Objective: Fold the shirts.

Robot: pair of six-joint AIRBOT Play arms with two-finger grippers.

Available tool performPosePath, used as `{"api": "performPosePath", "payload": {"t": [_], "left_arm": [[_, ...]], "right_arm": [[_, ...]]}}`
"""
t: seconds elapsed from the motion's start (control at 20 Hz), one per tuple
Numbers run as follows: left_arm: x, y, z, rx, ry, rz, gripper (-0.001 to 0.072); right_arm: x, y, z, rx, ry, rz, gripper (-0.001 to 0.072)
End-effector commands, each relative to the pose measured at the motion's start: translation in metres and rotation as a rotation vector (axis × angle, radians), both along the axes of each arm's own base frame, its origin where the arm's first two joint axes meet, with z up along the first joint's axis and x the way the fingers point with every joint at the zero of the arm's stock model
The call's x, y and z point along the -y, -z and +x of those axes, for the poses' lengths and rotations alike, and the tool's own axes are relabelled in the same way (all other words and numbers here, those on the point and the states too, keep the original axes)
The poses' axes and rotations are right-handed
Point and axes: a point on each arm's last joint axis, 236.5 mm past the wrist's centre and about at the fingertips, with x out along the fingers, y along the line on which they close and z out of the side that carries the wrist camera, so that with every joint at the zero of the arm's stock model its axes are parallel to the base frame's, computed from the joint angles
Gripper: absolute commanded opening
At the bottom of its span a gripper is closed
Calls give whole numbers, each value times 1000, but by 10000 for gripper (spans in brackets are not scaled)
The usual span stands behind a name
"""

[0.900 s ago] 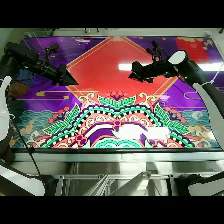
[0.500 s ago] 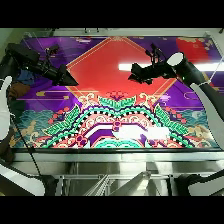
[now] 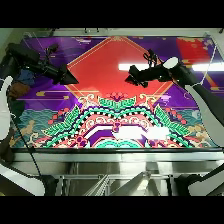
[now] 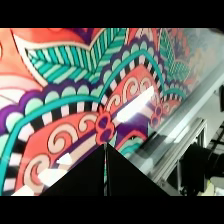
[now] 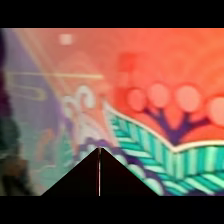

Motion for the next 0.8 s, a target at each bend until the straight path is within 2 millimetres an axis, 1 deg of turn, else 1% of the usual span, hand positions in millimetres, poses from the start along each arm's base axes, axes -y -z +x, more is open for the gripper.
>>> {"api": "performPosePath", "payload": {"t": [0.0, 0.05, 0.1, 0.15, 0.2, 0.25, 0.35, 0.4, 0.5, 0.55, 0.65, 0.75], "left_arm": [[1, -31, 23, 111, -42, -63, 15], [-10, -48, 31, 169, -61, -62, 15], [-26, -66, 39, 227, -103, -54, 15], [-46, -87, 46, 288, -167, -43, 15], [-65, -101, 45, 324, -221, -31, 15], [-84, -109, 35, 336, -254, -14, 15], [-120, -105, 9, 324, -293, 42, 15], [-134, -103, -1, 307, -333, 50, 15], [-155, -100, -12, 294, -409, 53, 15], [-162, -98, -18, 285, -433, 54, 15], [-167, -94, -27, 266, -453, 52, 14], [-164, -87, -30, 244, -453, 46, 5]], "right_arm": [[-19, -70, 6, 120, -46, 302, 20], [-12, -89, 5, 157, -65, 370, 20], [-1, -98, 1, 168, -89, 395, 20], [12, -100, -6, 167, -123, 385, 20], [22, -96, -16, 157, -158, 359, 20], [31, -92, -28, 140, -184, 329, 20], [44, -79, -49, 126, -192, 236, 20], [50, -74, -58, 134, -180, 176, 21], [63, -73, -67, 201, -148, 59, 23], [72, -78, -70, 248, -125, -3, 24], [83, -94, -80, 313, -80, -66, 24], [81, -110, -92, 328, -75, -53, 24]]}}
